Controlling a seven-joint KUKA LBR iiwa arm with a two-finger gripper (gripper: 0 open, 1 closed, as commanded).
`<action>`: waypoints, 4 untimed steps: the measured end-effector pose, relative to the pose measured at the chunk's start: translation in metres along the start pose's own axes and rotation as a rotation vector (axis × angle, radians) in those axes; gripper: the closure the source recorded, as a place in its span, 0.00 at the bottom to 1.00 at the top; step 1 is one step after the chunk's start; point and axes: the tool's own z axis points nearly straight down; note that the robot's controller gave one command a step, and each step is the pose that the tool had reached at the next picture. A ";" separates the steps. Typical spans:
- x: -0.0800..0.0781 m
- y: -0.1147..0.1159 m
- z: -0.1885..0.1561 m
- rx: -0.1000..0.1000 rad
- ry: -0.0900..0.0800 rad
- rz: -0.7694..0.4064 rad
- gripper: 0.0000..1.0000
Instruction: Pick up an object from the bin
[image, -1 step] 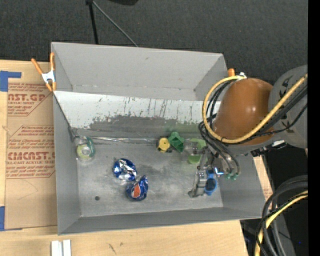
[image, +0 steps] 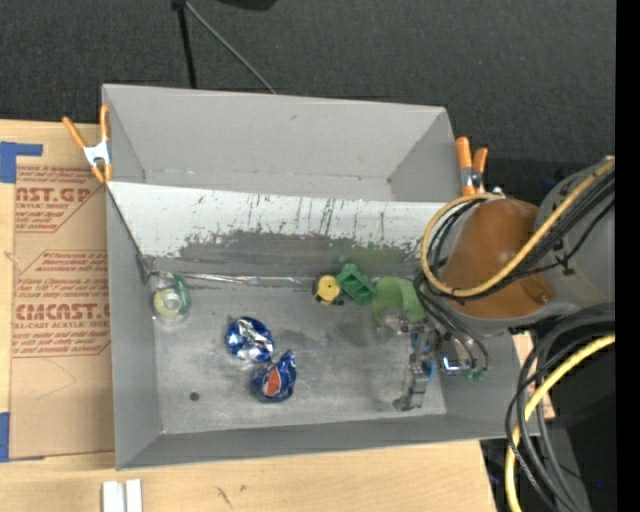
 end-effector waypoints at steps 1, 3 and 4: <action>-0.047 -0.088 0.016 0.005 -0.007 -0.049 0.00; -0.021 -0.079 0.029 0.002 -0.009 -0.390 1.00; -0.021 -0.078 0.030 0.001 -0.009 -0.390 0.00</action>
Offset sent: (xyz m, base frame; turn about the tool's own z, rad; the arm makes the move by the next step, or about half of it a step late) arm 0.0491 -0.0827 -0.0152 -0.0536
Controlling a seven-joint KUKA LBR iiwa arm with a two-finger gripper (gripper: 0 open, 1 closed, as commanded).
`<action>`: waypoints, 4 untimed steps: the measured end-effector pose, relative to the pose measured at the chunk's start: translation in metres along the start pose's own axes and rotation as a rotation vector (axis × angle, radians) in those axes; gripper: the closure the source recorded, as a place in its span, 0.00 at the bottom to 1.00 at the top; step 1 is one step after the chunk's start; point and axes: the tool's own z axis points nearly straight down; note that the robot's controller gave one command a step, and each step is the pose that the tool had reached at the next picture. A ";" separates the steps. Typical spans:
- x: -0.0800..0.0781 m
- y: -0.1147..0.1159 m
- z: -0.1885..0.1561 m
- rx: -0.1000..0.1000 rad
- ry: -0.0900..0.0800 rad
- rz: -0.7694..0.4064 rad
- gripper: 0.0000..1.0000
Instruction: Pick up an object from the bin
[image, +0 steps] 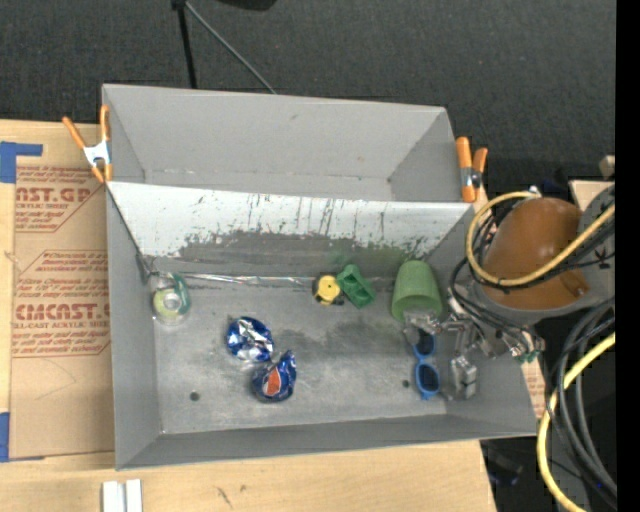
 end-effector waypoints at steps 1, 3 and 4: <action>0.000 0.000 -0.001 0.001 0.000 0.000 1.00; 0.000 0.001 0.000 -0.001 0.000 -0.001 1.00; 0.002 0.018 -0.132 0.006 -0.005 -0.016 1.00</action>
Offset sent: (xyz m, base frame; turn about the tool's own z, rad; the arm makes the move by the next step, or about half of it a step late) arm 0.0000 0.0000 0.0000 0.0000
